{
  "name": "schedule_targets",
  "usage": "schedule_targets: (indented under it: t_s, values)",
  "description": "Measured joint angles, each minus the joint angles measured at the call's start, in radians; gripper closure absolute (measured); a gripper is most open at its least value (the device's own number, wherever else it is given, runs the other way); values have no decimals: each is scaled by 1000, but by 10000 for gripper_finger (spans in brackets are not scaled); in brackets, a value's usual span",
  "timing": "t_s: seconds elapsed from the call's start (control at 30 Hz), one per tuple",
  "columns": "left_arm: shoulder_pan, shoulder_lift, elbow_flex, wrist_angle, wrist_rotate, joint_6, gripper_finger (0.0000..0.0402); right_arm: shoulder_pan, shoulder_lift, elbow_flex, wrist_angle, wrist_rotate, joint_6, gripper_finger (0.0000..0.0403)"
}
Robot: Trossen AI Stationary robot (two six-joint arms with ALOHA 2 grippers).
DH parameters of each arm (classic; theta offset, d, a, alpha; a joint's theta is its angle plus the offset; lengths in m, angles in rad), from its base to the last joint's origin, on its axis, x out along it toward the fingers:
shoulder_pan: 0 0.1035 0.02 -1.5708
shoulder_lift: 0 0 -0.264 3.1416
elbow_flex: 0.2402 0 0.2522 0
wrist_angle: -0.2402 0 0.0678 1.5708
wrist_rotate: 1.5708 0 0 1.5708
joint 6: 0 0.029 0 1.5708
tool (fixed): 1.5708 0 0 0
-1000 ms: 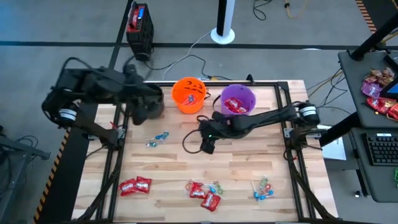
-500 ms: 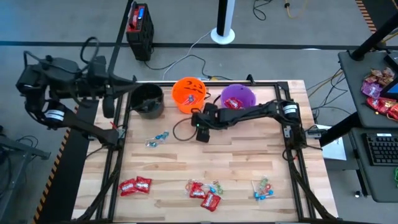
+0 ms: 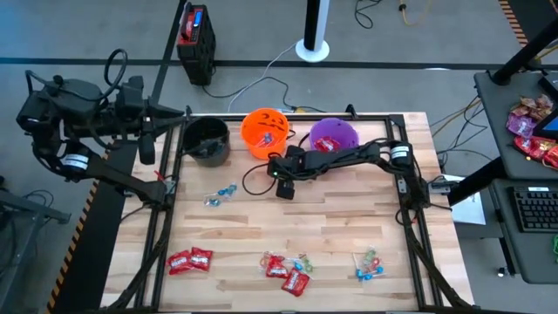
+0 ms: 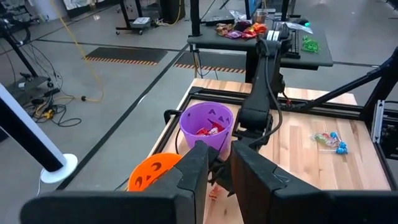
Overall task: Sort candy by brand, put in halloween buckets
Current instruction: Put the orange gummy into the black bucket
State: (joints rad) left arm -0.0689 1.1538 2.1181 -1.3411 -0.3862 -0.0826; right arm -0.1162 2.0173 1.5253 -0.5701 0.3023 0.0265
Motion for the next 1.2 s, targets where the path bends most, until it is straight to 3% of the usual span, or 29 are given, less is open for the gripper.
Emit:
schedule_targets:
  t_s: [0.37, 0.57, 0.83, 1.1, 1.2]
  values:
    - [0, -1, 0, 4, 0, 0, 347, 0, 67, 0, 3, -15, 31, 160]
    - [0, 0, 0, 5, 2, -5, 347, 0, 77, 2, 6, -63, 34, 183]
    - [0, 3, 0, 6, 2, -5, 347, 0, 79, 2, 5, -154, 33, 265]
    - [0, 11, 0, 10, 2, -4, 347, 22, 72, 5, 0, -239, 35, 382]
    - [0, 19, 0, -1, 3, 9, 347, 29, 36, 3, -28, -261, 54, 388]
